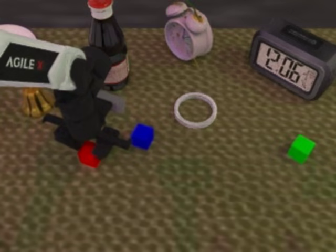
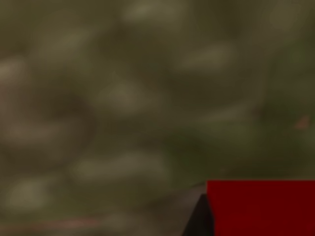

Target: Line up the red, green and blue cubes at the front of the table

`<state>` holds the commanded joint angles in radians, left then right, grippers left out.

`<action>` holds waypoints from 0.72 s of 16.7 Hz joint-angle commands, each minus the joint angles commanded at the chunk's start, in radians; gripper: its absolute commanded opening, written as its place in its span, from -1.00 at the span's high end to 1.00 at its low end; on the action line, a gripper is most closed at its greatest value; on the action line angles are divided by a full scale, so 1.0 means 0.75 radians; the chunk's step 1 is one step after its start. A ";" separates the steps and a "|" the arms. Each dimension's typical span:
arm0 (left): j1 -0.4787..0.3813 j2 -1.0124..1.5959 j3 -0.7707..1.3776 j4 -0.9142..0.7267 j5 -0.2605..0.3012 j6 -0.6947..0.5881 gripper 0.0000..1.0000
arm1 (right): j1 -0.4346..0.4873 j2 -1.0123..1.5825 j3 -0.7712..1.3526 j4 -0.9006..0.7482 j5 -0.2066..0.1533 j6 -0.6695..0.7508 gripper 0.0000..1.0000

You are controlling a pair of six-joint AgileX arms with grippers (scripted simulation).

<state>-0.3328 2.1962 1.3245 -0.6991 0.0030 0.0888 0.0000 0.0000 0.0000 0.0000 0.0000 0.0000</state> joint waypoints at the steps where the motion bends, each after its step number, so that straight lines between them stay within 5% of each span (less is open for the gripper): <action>1: 0.000 0.000 0.000 0.000 0.000 0.000 1.00 | 0.000 0.000 0.000 0.000 0.000 0.000 -1.00; 12: 0.012 -0.122 0.098 -0.172 0.003 -0.003 1.00 | 0.000 0.000 0.000 0.000 0.000 0.000 -1.00</action>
<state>-0.3237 2.1050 1.3978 -0.8278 0.0054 0.0865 0.0000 0.0000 0.0000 0.0000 0.0000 0.0000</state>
